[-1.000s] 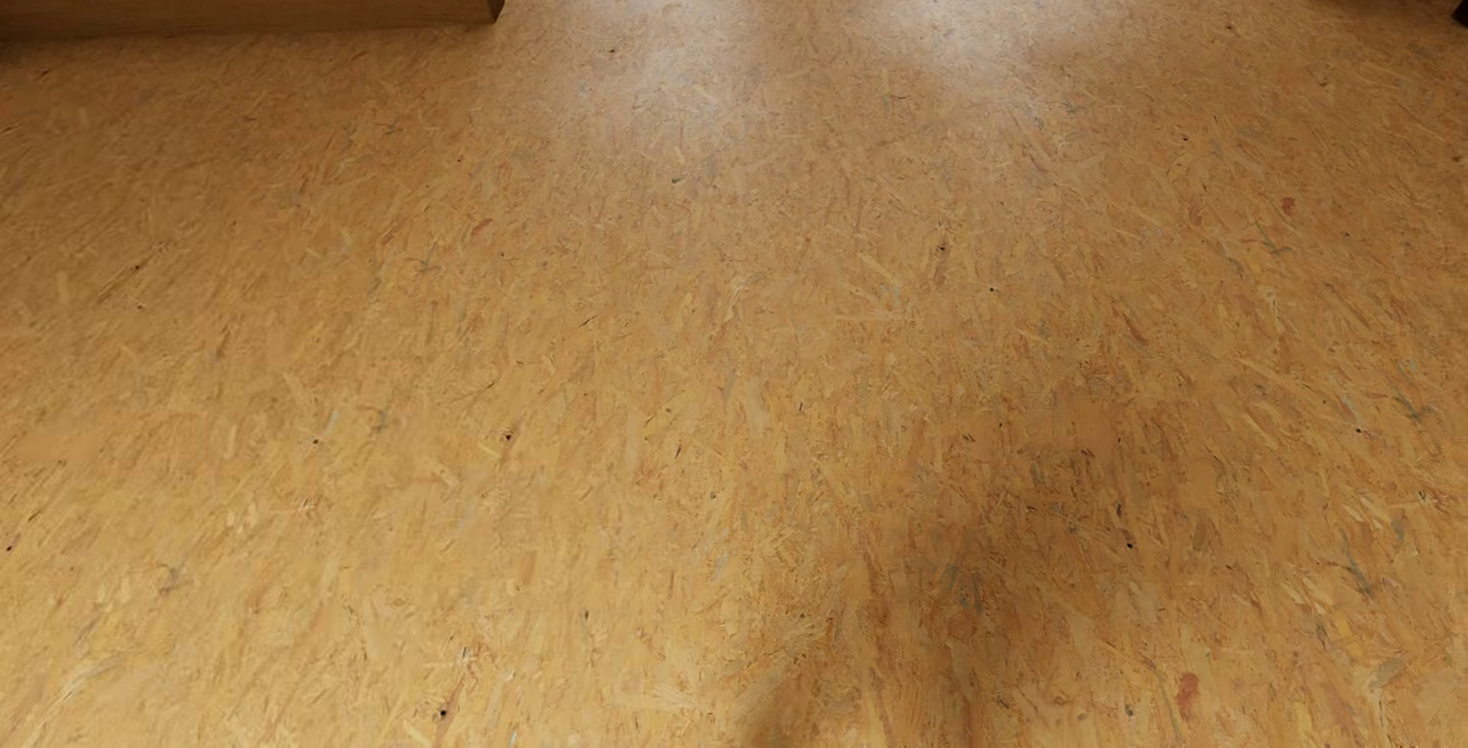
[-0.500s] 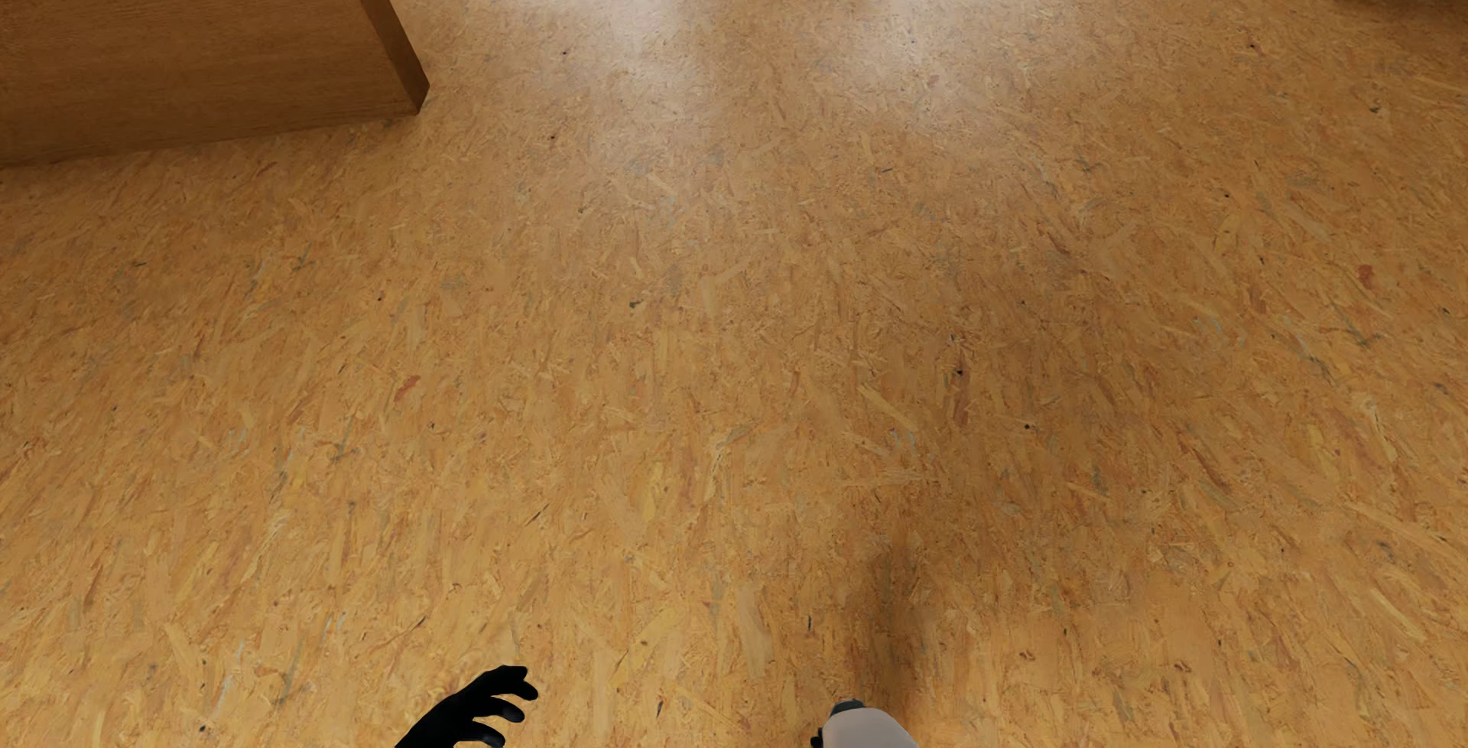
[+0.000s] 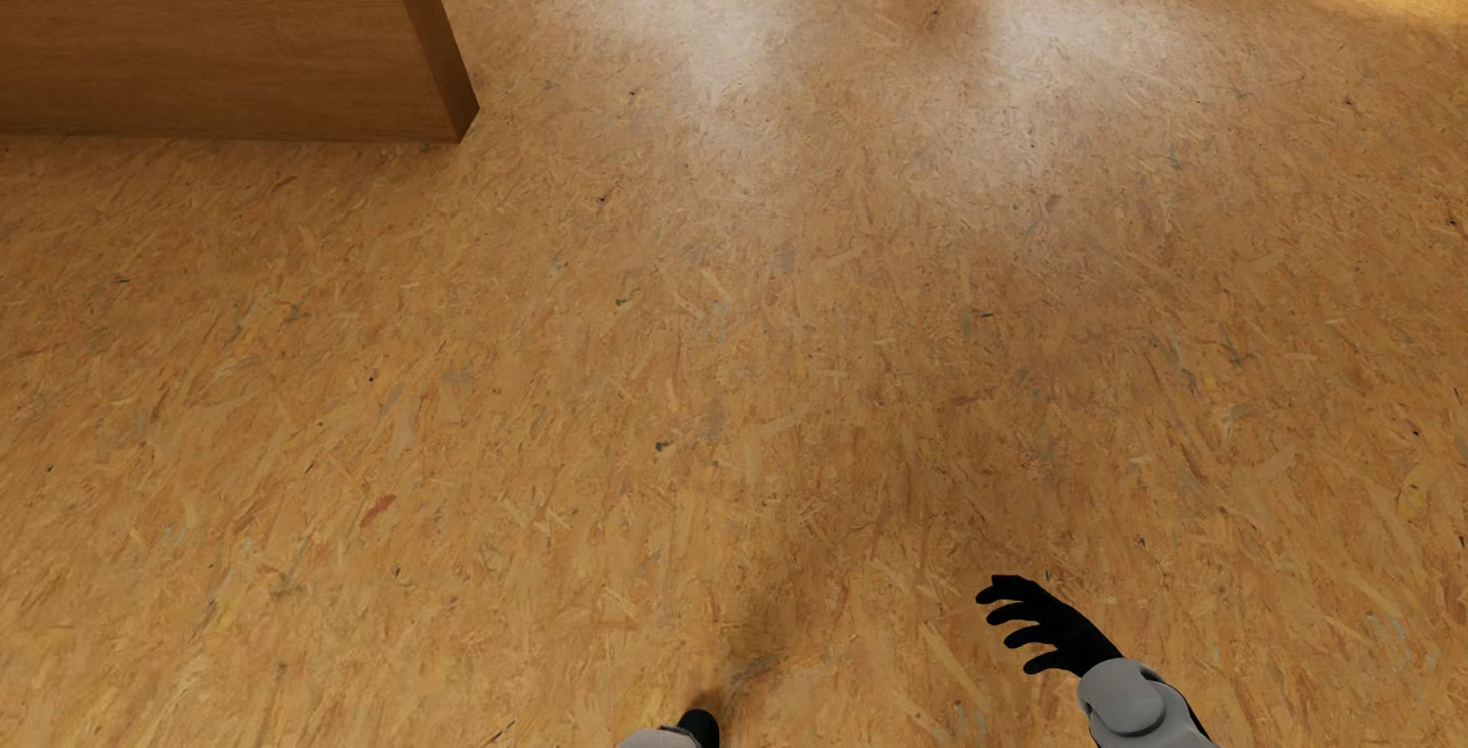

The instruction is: Walk to the plant

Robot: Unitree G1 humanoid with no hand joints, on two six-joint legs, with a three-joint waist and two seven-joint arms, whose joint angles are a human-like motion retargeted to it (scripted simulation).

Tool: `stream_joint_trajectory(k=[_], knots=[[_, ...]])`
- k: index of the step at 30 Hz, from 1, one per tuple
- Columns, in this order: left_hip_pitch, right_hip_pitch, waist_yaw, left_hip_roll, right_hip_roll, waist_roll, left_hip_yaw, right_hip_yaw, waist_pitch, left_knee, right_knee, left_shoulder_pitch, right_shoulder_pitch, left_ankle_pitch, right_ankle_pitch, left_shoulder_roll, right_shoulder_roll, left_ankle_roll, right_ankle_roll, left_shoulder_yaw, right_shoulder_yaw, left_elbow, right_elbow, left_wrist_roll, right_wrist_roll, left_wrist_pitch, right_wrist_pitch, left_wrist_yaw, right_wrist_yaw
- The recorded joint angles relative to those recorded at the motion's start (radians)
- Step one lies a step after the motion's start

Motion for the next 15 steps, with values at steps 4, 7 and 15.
stream_joint_trajectory(k=[4,7,15], knots=[[-0.023,-0.211,-0.045,-0.087,-0.103,-0.071,0.000,0.000,0.013,0.122,0.466,-0.174,0.067,0.332,0.302,0.016,0.070,0.000,0.000,0.046,0.125,0.074,0.185,0.000,0.000,0.000,0.000,0.000,0.000],[0.154,-0.444,-0.153,-0.120,-0.118,-0.061,0.000,0.000,0.024,0.108,0.872,-0.291,0.124,0.174,0.072,0.049,0.095,0.000,0.000,0.182,0.233,0.024,0.293,0.000,0.000,0.000,0.000,0.000,0.000],[0.570,-0.753,-0.321,-0.111,-0.096,-0.027,0.000,0.000,-0.008,0.022,0.183,-0.428,0.331,-0.221,0.146,0.178,0.051,0.000,0.000,0.382,0.256,-0.297,0.312,0.000,0.000,0.000,0.000,0.000,0.000]])
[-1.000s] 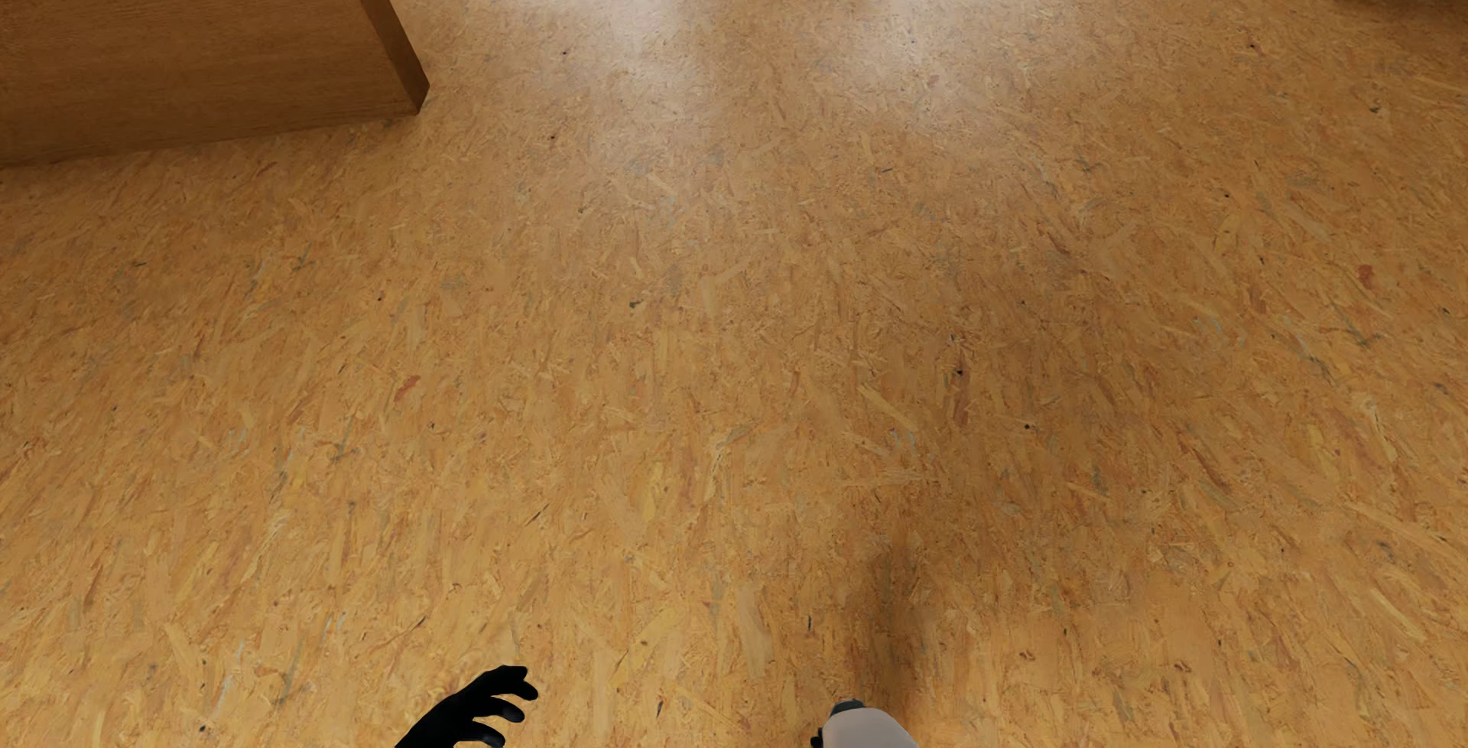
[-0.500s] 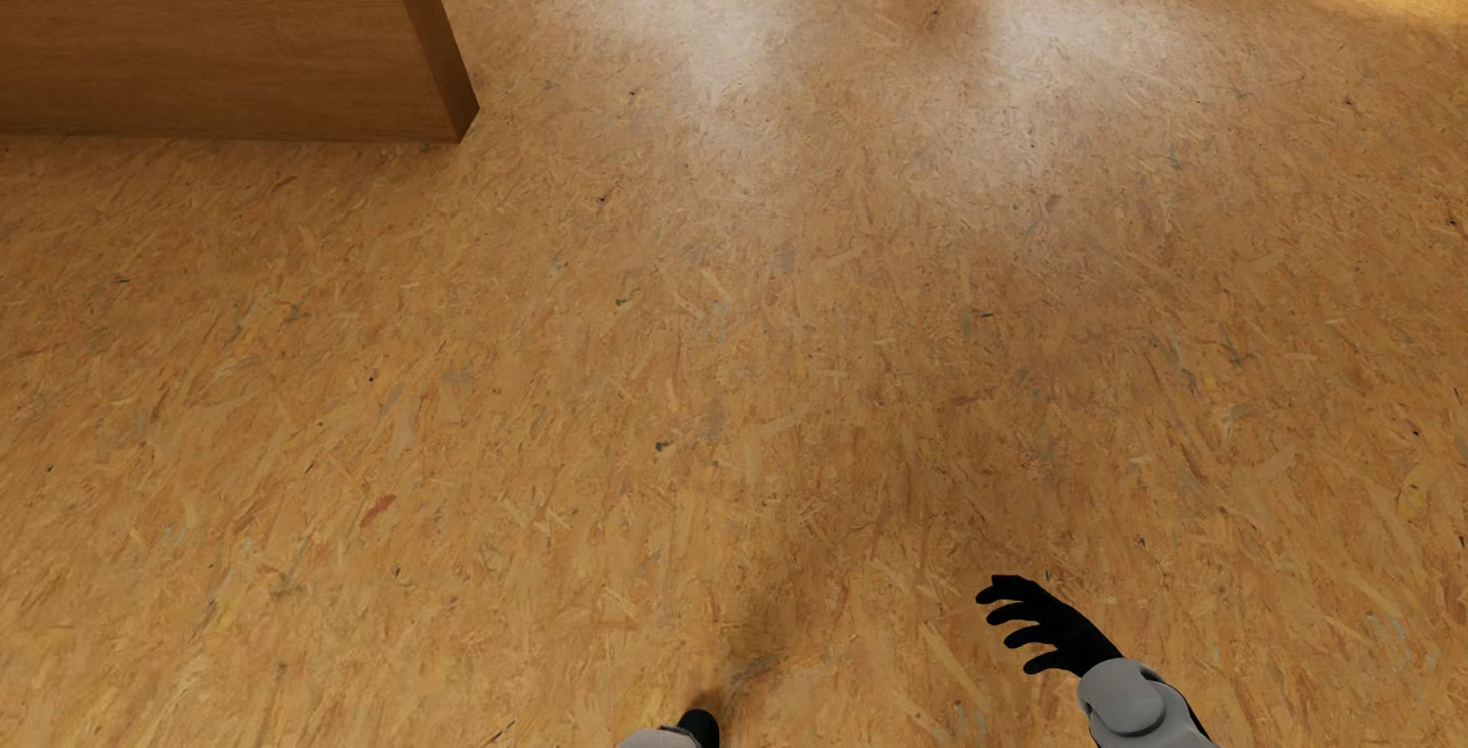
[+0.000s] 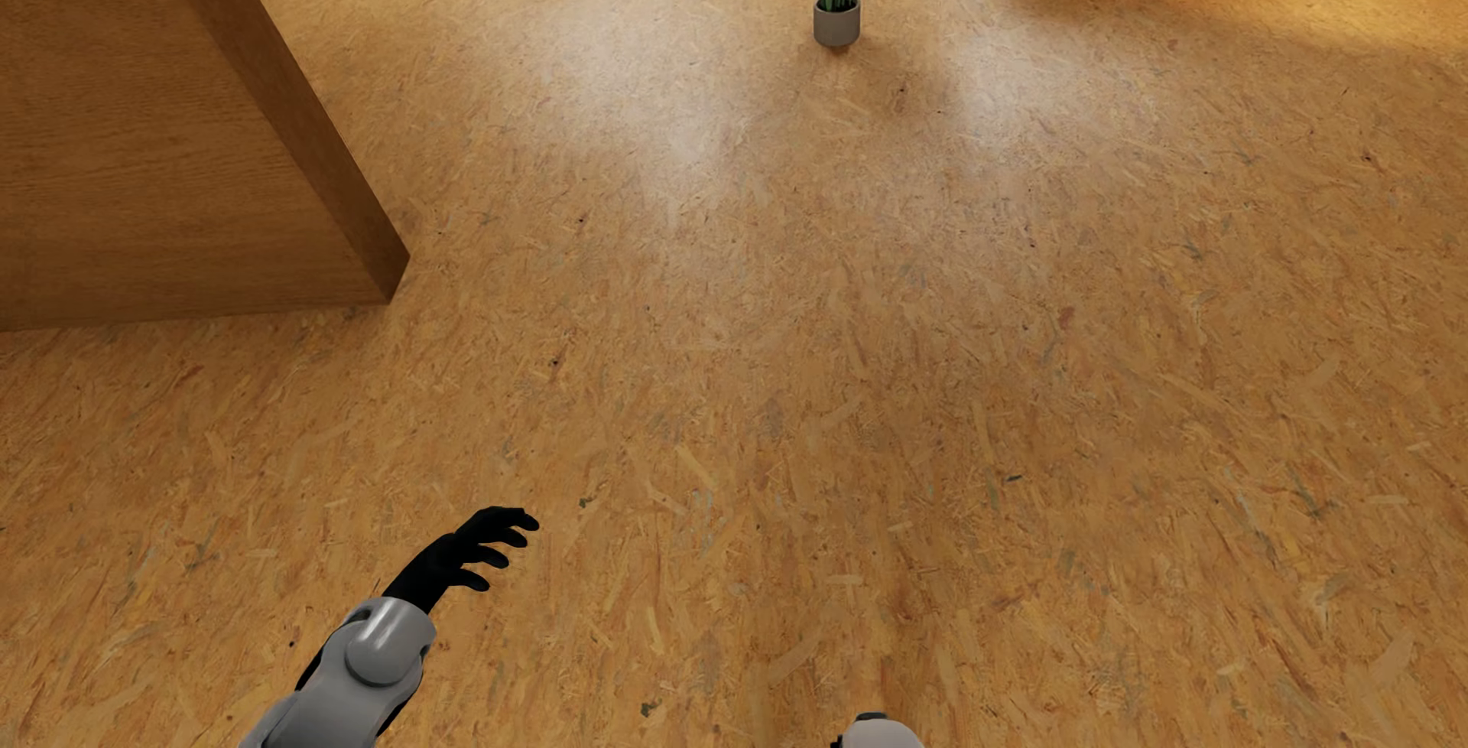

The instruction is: Walk to the plant

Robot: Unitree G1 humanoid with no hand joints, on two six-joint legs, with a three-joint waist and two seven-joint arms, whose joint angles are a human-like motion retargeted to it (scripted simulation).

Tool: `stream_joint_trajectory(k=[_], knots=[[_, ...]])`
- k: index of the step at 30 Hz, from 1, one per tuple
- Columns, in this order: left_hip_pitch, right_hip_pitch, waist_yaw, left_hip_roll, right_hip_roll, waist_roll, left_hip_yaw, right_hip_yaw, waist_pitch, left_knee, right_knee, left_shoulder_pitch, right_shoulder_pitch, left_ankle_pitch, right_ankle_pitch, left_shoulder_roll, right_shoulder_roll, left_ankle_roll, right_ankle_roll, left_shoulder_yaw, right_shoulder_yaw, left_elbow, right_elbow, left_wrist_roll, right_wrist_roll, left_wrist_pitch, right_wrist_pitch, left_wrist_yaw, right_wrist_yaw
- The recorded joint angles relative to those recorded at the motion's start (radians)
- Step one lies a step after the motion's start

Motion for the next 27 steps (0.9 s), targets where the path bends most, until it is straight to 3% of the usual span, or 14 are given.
stream_joint_trajectory(k=[2,3,4,5,6,8,10,12,15,18,19,22,23,27], knots=[[0.016,0.008,-0.002,0.014,-0.013,0.000,0.000,0.000,-0.027,0.001,-0.215,-0.009,-0.009,-0.020,0.045,-0.013,0.006,0.000,0.000,-0.018,0.025,0.012,0.035,0.000,0.000,0.000,0.000,0.000,0.000],[0.027,0.015,-0.002,0.024,-0.025,0.000,0.000,0.000,-0.039,-0.001,-0.542,-0.004,-0.017,-0.017,0.114,-0.026,0.010,0.000,0.000,-0.034,0.036,0.032,0.048,0.000,0.000,0.000,0.000,0.000,0.000],[0.043,0.030,-0.007,0.039,-0.032,0.002,0.000,0.000,-0.042,-0.001,-0.636,0.010,-0.025,-0.008,0.167,-0.044,0.013,0.000,0.000,-0.054,0.038,0.064,0.053,0.000,0.000,0.000,0.000,0.000,0.000],[0.069,0.006,-0.003,0.049,-0.041,-0.005,0.000,0.000,-0.045,0.003,-0.340,0.038,-0.034,0.001,0.122,-0.062,0.015,0.000,0.000,-0.079,0.038,0.103,0.047,0.000,0.000,0.000,0.000,0.000,0.000],[0.076,-0.009,-0.010,0.067,-0.044,-0.013,0.000,0.000,-0.055,0.024,-0.304,0.070,-0.042,0.024,0.093,-0.079,0.020,0.000,0.000,-0.106,0.030,0.153,0.039,0.000,0.000,0.000,0.000,0.000,0.000],[0.081,-0.042,0.022,0.121,-0.034,0.017,0.000,0.000,-0.043,0.120,-0.132,0.142,-0.084,0.160,0.179,-0.144,0.036,0.000,0.000,-0.145,0.009,0.330,0.049,0.000,0.000,0.000,0.000,0.000,0.000],[-0.050,0.000,0.042,0.171,-0.011,0.035,0.000,0.000,-0.036,0.383,-0.055,0.224,-0.139,0.321,0.096,-0.205,0.025,0.000,0.000,-0.195,-0.039,0.492,0.035,0.000,0.000,0.000,0.000,0.000,0.000],[-0.205,0.089,0.087,0.159,0.000,0.037,0.000,0.000,-0.030,0.645,-0.074,0.299,-0.155,0.405,0.037,-0.202,-0.011,0.000,0.000,-0.324,-0.150,0.444,-0.050,0.000,0.000,0.000,0.000,0.000,0.000],[-0.326,0.218,0.217,0.147,0.017,0.023,0.000,0.000,-0.018,0.579,-0.148,0.408,-0.191,0.524,0.013,-0.150,-0.081,0.000,0.000,-0.389,-0.255,0.245,-0.133,0.000,0.000,0.000,0.000,0.000,0.000],[-0.316,0.348,0.251,0.139,0.038,0.033,0.000,0.000,0.008,0.220,-0.186,0.484,-0.243,0.470,-0.009,-0.138,-0.153,0.000,0.000,-0.370,-0.299,0.101,-0.214,0.000,0.000,0.000,0.000,0.000,0.000],[-0.337,0.309,0.276,0.111,0.026,0.017,0.000,0.000,-0.004,0.113,-0.168,0.472,-0.276,0.439,-0.016,-0.144,-0.162,0.000,0.000,-0.368,-0.315,0.109,-0.201,0.000,0.000,0.000,0.000,0.000,0.000],[-0.320,0.375,0.277,0.110,0.060,0.026,0.000,0.000,0.006,-0.029,-0.199,0.426,-0.363,0.195,-0.050,-0.171,-0.154,0.000,0.000,-0.356,-0.337,0.136,-0.152,0.000,0.000,0.000,0.000,0.000,0.000],[-0.327,0.366,0.268,0.108,0.057,0.029,0.000,0.000,0.010,-0.035,-0.170,0.405,-0.381,0.174,-0.061,-0.166,-0.147,0.000,0.000,-0.365,-0.331,0.138,-0.160,0.000,0.000,0.000,0.000,0.000,0.000],[-0.357,0.418,0.230,0.122,0.070,0.051,0.000,0.000,0.011,-0.017,-0.182,0.328,-0.374,0.329,-0.073,-0.120,-0.118,0.000,0.000,-0.381,-0.241,0.137,-0.233,0.000,0.000,0.000,0.000,0.000,0.000]])
